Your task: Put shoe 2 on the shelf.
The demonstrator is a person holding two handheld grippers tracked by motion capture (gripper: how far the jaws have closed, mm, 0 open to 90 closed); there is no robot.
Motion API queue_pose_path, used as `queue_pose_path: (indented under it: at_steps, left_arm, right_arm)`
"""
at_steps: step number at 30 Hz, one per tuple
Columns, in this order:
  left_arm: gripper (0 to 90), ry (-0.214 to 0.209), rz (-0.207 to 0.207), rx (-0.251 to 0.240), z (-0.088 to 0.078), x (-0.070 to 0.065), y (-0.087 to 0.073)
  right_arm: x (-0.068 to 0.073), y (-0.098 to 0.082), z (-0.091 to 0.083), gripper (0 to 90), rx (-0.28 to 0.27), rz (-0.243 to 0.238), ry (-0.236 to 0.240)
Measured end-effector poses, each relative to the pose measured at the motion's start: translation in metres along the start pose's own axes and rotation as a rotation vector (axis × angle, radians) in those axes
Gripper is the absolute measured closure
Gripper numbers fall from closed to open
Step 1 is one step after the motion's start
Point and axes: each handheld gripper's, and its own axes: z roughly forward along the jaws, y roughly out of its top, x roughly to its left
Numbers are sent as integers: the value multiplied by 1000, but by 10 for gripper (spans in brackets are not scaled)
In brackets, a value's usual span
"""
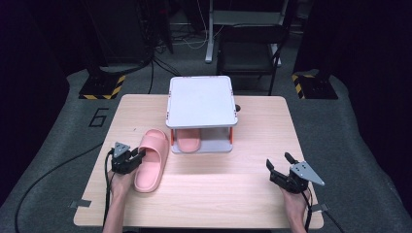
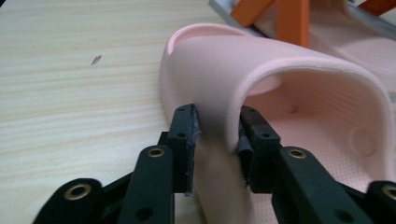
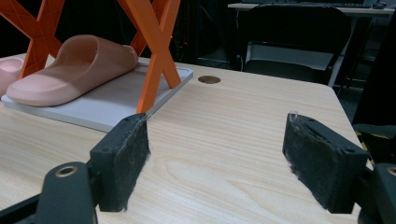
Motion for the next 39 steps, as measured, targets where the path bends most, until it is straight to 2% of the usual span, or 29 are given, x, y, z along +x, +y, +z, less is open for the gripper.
queue_pose_path:
  at_steps: [3, 5, 7, 9, 11, 13, 16, 18, 21, 23, 27, 29, 30, 34, 36, 39]
  left_arm:
    - [756, 4, -2, -6, -5, -1, 1]
    - [777, 6, 14, -13, -10, -4, 3]
    - [781, 12, 48, -10, -16, -8, 4]
    - [786, 11, 61, -35, -25, -12, 2]
    - [793, 4, 58, -47, -29, -13, 1]
    - [794, -14, 51, -65, -39, -16, -1]
    - [796, -26, 51, -87, -50, -22, -1]
    - [798, -41, 52, -103, -57, -28, 2]
    - [797, -56, 59, -117, -63, -33, 5]
    - [796, -69, 49, -137, -68, -42, 8]
    - [796, -101, 52, -125, -67, -54, 7]
    - [796, -107, 54, -119, -65, -57, 6]
    - [795, -121, 56, -115, -62, -65, 3]
    - [794, -153, 70, -100, -52, -82, 2]
    - [794, -164, 83, -98, -46, -93, 4]
    - [793, -175, 95, -95, -35, -108, 7]
  right_arm:
    - [2, 0, 1, 223, 3, -8, 2]
    - [3, 1, 1, 223, 0, -8, 4]
    - [5, 3, 1, 225, -2, 1, 13]
    - [6, 5, 1, 225, 7, 3, 40]
    - [9, 12, 1, 226, 1, -3, 57]
    - [13, 20, 3, 226, -2, -3, 82]
    - [21, 38, 8, 234, -14, -24, 132]
    - [25, 49, 13, 239, -24, -16, 153]
    - [32, 69, 27, 245, -31, -4, 199]
    - [38, 83, 38, 253, -32, -11, 225]
    - [51, 109, 65, 255, -22, -46, 278]
    - [57, 119, 80, 256, -23, -42, 302]
    - [59, 124, 88, 257, -7, -38, 311]
    - [66, 133, 112, 256, 20, -19, 322]
    - [69, 135, 123, 256, 36, -38, 330]
    - [70, 135, 138, 257, 61, -26, 341]
